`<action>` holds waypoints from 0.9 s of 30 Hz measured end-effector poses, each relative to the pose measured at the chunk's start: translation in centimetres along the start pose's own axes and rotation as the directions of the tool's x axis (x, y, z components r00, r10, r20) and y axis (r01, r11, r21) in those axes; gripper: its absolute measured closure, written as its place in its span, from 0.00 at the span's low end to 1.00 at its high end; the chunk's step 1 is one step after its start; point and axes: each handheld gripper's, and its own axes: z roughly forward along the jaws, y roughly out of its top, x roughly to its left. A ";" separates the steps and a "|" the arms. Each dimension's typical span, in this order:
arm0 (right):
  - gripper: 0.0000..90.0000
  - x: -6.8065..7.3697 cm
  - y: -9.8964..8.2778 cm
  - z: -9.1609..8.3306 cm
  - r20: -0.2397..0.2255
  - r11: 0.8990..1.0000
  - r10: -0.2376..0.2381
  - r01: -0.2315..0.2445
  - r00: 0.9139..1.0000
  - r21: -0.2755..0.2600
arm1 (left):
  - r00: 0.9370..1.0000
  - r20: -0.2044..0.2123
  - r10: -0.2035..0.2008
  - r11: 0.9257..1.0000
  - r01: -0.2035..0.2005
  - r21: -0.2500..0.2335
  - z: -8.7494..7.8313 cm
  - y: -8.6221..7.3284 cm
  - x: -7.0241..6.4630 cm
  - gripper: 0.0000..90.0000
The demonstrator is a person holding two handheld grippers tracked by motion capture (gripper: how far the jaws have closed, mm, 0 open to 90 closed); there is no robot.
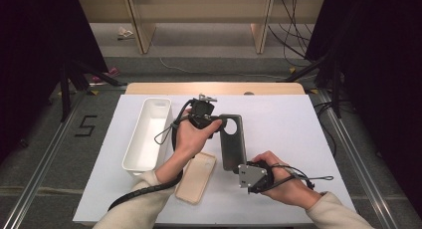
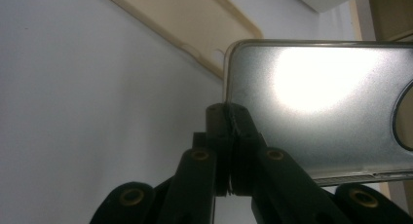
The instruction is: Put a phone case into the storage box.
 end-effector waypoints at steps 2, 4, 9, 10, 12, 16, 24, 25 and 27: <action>0.99 0.0 0.0 0.0 0.005 1.000 -0.006 0.006 1.000 0.002 | 1.000 0.002 -0.006 1.000 0.006 0.006 0.1 0.0 0.0 0.72; 0.99 0.0 0.0 0.0 0.008 1.000 -0.011 0.011 1.000 0.007 | 1.000 0.003 -0.006 1.000 0.006 0.010 0.2 0.0 -0.1 0.72; 0.99 0.0 0.0 0.0 0.010 1.000 -0.010 0.010 1.000 0.010 | 1.000 0.019 -0.019 1.000 0.019 0.004 0.2 0.1 -0.2 0.76; 0.99 0.0 0.0 0.0 0.009 1.000 -0.010 0.010 1.000 0.011 | 1.000 0.021 -0.019 1.000 0.019 0.004 0.2 0.1 -0.2 0.77; 0.99 0.0 0.0 0.0 0.008 1.000 -0.015 0.015 1.000 0.013 | 0.999 0.030 -0.024 1.000 0.024 0.000 0.2 0.1 -0.3 0.78; 0.99 0.1 0.0 0.3 0.006 0.999 -0.027 0.027 1.000 0.023 | 0.999 0.048 -0.023 1.000 0.023 -0.005 0.0 0.1 -0.6 0.80; 0.99 0.3 0.1 0.6 0.014 0.998 -0.040 0.040 0.999 0.040 | 0.993 0.107 -0.049 0.997 0.054 -0.050 -0.5 0.0 -1.3 0.85; 0.99 0.3 0.1 0.7 0.010 0.998 -0.041 0.040 0.999 0.043 | 0.992 0.115 -0.049 0.997 0.055 -0.051 -0.5 0.0 -1.4 0.86; 0.99 0.3 0.0 0.8 0.011 0.998 -0.034 0.034 0.999 0.055 | 0.990 0.130 -0.054 0.996 0.062 -0.058 -0.6 0.0 -1.6 0.87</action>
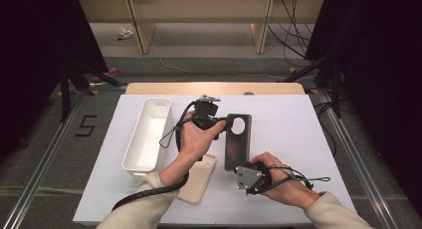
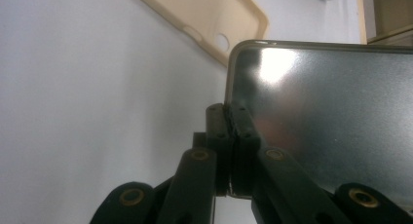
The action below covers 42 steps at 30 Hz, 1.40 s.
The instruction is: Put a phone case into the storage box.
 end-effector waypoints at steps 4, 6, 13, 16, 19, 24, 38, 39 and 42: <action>0.99 -0.1 -0.2 0.2 -0.001 1.000 -0.004 0.004 1.000 0.013 | 0.999 0.041 -0.012 1.000 0.012 -0.017 0.0 -0.1 -0.4 0.89; 0.98 -0.2 -0.3 0.3 -0.003 1.000 0.004 -0.004 1.000 0.017 | 0.999 0.051 0.017 0.999 -0.016 -0.028 0.0 -0.1 -0.7 0.90; 0.73 -0.5 -0.7 0.0 -0.018 0.985 0.163 -0.164 0.986 -0.053 | 0.988 0.060 0.143 0.985 -0.136 -0.104 -0.4 -0.3 -1.0 0.91; 0.61 -1.0 -1.1 -0.7 -0.013 0.957 0.258 -0.257 0.966 -0.137 | 0.978 0.039 0.207 0.970 -0.199 -0.141 -0.8 -0.4 -0.6 0.91; 0.50 -1.6 -1.5 -1.5 -0.016 0.908 0.363 -0.357 0.932 -0.218 | 0.969 0.039 0.242 0.957 -0.232 -0.172 -1.4 -0.7 0.1 0.90; 0.38 -2.0 -2.6 -2.2 -0.042 0.829 0.490 -0.480 0.871 -0.285 | 0.962 0.018 0.273 0.940 -0.263 -0.216 -2.8 -1.3 1.4 0.90; 0.28 -2.8 -6.3 -3.0 -0.133 0.626 0.700 -0.692 0.702 -0.360 | 0.953 -0.064 0.296 0.905 -0.301 -0.300 -7.6 -2.8 4.1 0.90; 0.28 -2.8 -6.6 -3.1 -0.133 0.613 0.711 -0.701 0.691 -0.366 | 0.953 -0.066 0.297 0.904 -0.302 -0.303 -7.8 -2.8 4.2 0.90; 0.28 -2.9 -7.3 -3.4 -0.131 0.576 0.740 -0.723 0.659 -0.382 | 0.953 -0.070 0.294 0.898 -0.301 -0.320 -8.5 -2.6 4.4 0.90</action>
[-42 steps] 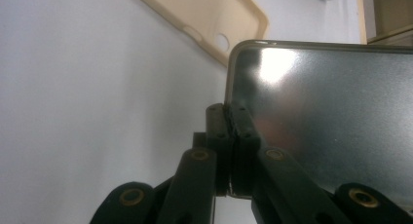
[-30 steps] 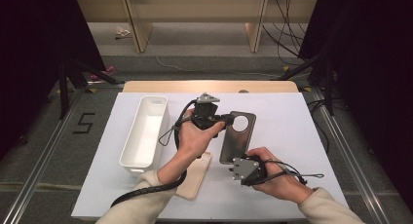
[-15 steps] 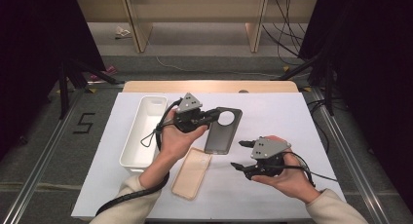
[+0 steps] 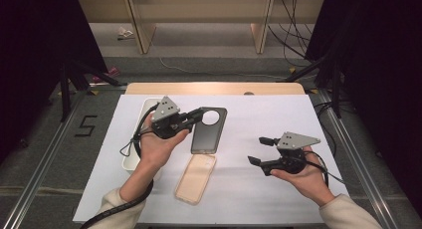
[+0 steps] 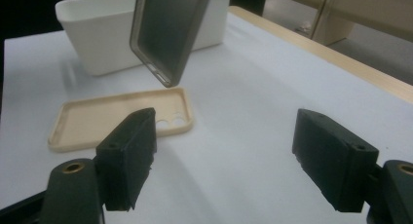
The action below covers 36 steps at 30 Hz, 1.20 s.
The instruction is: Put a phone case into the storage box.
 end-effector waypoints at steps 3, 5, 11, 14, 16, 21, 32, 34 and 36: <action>0.27 -0.3 -0.3 -0.5 0.017 1.000 0.012 -0.012 1.000 -0.013 | 1.000 -0.008 0.012 1.000 -0.012 -0.015 -0.5 0.5 0.2 0.90; 0.25 -0.4 -0.5 -0.7 0.022 1.000 0.018 -0.018 1.000 -0.011 | 1.000 -0.007 0.020 1.000 -0.020 -0.021 -0.7 0.6 0.2 0.90; 0.24 -0.6 -0.8 -1.1 0.041 0.999 0.030 -0.029 0.999 -0.016 | 0.999 -0.009 0.042 0.999 -0.042 -0.023 -1.0 0.9 0.2 0.90; 0.23 -0.5 -0.9 -1.2 0.042 0.999 0.034 -0.033 0.999 -0.016 | 0.999 -0.016 0.051 0.998 -0.051 -0.027 -1.3 1.0 0.4 0.90; 0.23 -0.6 -0.9 -1.2 0.041 0.999 0.037 -0.036 0.998 -0.018 | 0.998 -0.023 0.052 0.998 -0.053 -0.033 -1.6 1.2 0.6 0.90; 0.22 -0.7 -1.0 -1.3 0.040 0.999 0.049 -0.048 0.998 -0.022 | 0.998 -0.029 0.054 0.997 -0.056 -0.049 -2.3 1.6 1.3 0.90; 0.21 -0.8 -1.3 -1.6 0.038 0.998 0.061 -0.060 0.997 -0.022 | 0.998 -0.048 0.045 0.997 -0.048 -0.066 -3.6 2.2 2.4 0.90; 0.21 -0.8 -1.3 -1.6 0.036 0.998 0.064 -0.063 0.997 -0.019 | 0.998 -0.053 0.038 0.996 -0.042 -0.074 -3.9 2.3 2.7 0.90; 0.21 -0.8 -1.4 -1.6 0.035 0.998 0.063 -0.063 0.997 -0.018 | 0.998 -0.058 0.035 0.996 -0.039 -0.082 -4.2 2.5 3.0 0.90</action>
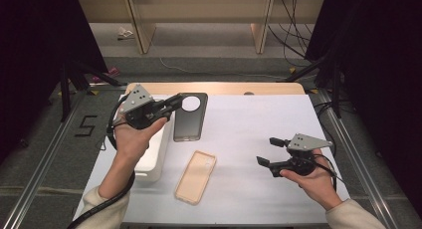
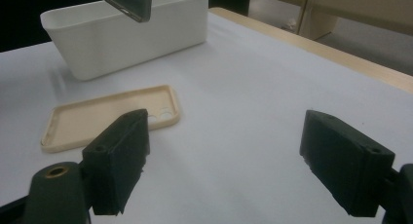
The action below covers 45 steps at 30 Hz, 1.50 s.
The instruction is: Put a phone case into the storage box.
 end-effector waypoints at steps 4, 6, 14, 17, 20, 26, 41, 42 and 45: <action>0.21 0.0 -0.1 0.0 0.000 1.000 0.001 -0.001 1.000 -0.002 | 1.000 -0.010 -0.002 1.000 0.002 -0.015 -0.6 0.4 0.4 0.90; 0.21 0.0 -0.1 -0.1 0.000 1.000 0.004 -0.004 1.000 0.001 | 1.000 -0.015 -0.002 1.000 0.002 -0.021 -0.8 0.5 0.6 0.90; 0.21 0.0 -0.2 0.0 -0.001 1.000 0.007 -0.007 1.000 0.001 | 0.999 -0.032 0.001 1.000 -0.002 -0.029 -1.7 0.9 1.5 0.90; 0.21 0.0 -0.2 0.0 -0.002 1.000 0.007 -0.007 1.000 0.004 | 0.999 -0.037 -0.001 0.999 0.000 -0.033 -2.0 0.9 1.8 0.90; 0.21 0.0 -0.2 0.0 -0.001 1.000 0.007 -0.007 1.000 0.006 | 0.999 -0.042 0.002 0.999 -0.004 -0.035 -2.3 1.1 2.0 0.90; 0.21 0.0 -0.2 0.1 -0.001 1.000 0.006 -0.006 1.000 0.007 | 0.998 -0.063 0.005 0.999 -0.008 -0.044 -3.0 1.3 2.7 0.90; 0.22 0.0 -0.2 0.1 -0.002 1.000 0.008 -0.008 1.000 0.006 | 0.995 -0.097 0.017 0.999 -0.020 -0.031 -3.7 1.2 3.8 0.90; 0.21 0.0 -0.2 0.1 -0.002 1.000 0.008 -0.008 1.000 0.006 | 0.995 -0.099 0.017 0.999 -0.021 -0.032 -3.8 1.2 3.9 0.90; 0.21 0.0 -0.2 0.1 -0.001 1.000 0.006 -0.006 1.000 0.005 | 0.994 -0.104 0.020 0.999 -0.024 -0.033 -3.9 1.2 4.1 0.90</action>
